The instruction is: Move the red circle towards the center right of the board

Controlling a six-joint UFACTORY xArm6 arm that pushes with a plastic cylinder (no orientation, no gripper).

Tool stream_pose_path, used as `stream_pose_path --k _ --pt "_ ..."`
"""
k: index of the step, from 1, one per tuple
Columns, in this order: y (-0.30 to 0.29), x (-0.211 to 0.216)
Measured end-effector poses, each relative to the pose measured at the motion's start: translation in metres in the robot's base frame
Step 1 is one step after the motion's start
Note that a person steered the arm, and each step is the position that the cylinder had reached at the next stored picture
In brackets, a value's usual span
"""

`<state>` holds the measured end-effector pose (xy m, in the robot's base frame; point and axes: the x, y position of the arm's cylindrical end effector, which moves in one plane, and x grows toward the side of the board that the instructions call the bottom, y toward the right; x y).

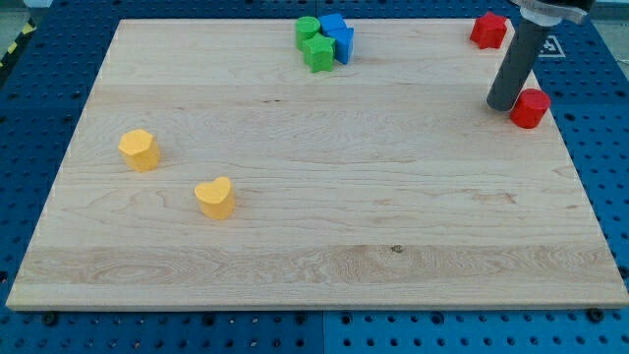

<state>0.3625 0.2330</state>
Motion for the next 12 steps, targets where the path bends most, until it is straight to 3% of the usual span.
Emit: stream_pose_path --k 1,2,4,5,6,7,8,9,10,12 --pt "0.014 -0.012" --pt "0.044 0.015" --pt "0.027 0.017" --pt "0.054 -0.010" --pt "0.111 -0.001" --pt "0.112 0.004" --pt "0.112 0.053" --pt "0.110 0.056" --pt "0.071 0.056" --pt "0.070 0.056"
